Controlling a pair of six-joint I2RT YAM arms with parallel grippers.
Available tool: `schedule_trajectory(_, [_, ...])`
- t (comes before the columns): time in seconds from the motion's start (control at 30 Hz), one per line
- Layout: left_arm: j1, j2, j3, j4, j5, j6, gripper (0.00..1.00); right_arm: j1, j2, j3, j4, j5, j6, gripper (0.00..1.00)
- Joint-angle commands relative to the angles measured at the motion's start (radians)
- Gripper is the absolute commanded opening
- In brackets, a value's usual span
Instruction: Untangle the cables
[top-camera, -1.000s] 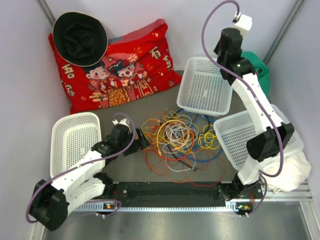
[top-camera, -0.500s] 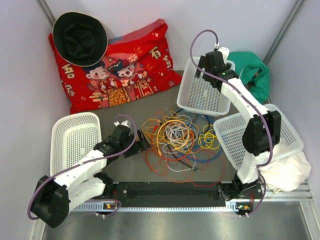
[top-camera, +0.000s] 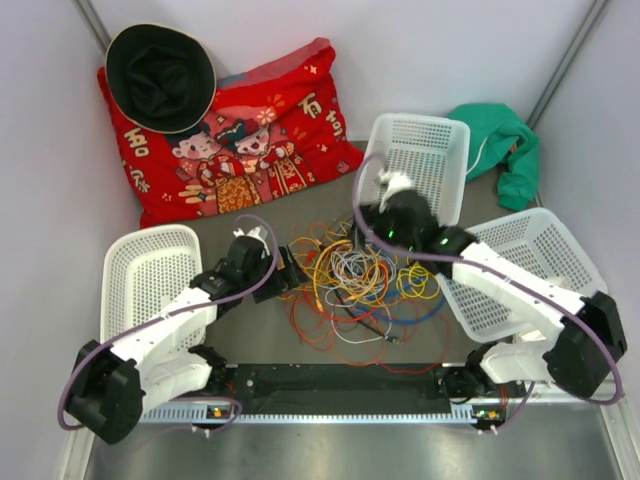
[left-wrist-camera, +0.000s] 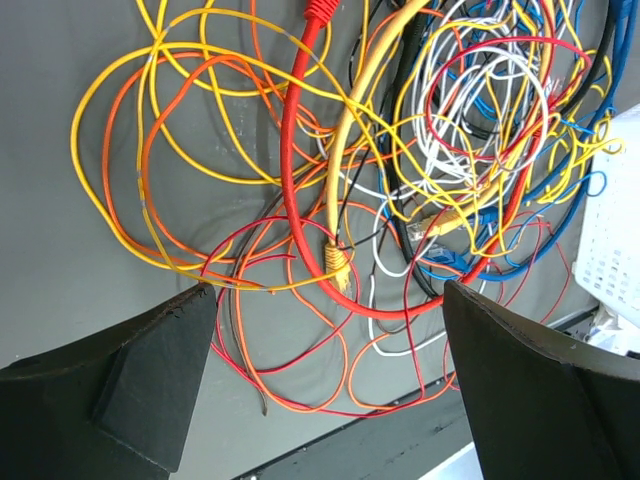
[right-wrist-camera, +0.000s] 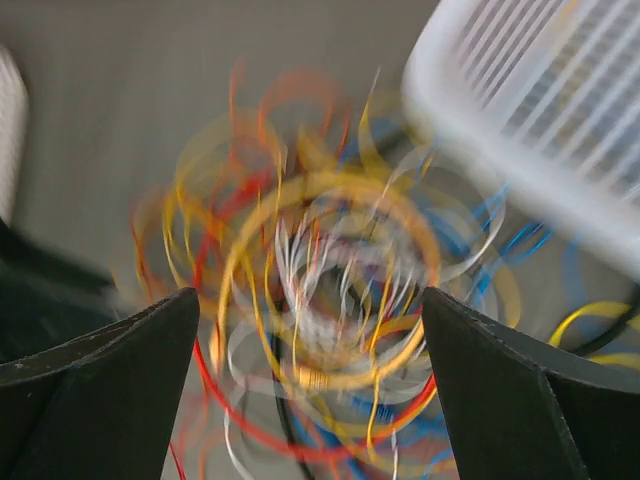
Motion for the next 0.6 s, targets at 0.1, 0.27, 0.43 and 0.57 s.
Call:
schedule_trajectory(0.1, [-0.004,-0.052,0.045,-0.033,-0.020,0.000,0.99,0.176,0.043,-0.250,0.094,-0.085,0.008,0.91])
schedule_trajectory(0.27, [-0.002,-0.084,0.041,-0.066,-0.026,-0.009,0.99,0.247,0.142,-0.228,0.116,-0.100,-0.012,0.87])
schedule_trajectory(0.43, [-0.002,-0.127,0.022,-0.090,-0.040,-0.017,0.99,0.314,0.285,-0.186,0.116,-0.096,-0.018,0.84])
schedule_trajectory(0.57, [-0.004,-0.146,0.021,-0.108,-0.048,-0.018,0.99,0.336,0.327,-0.180,0.107,-0.039,0.011,0.33])
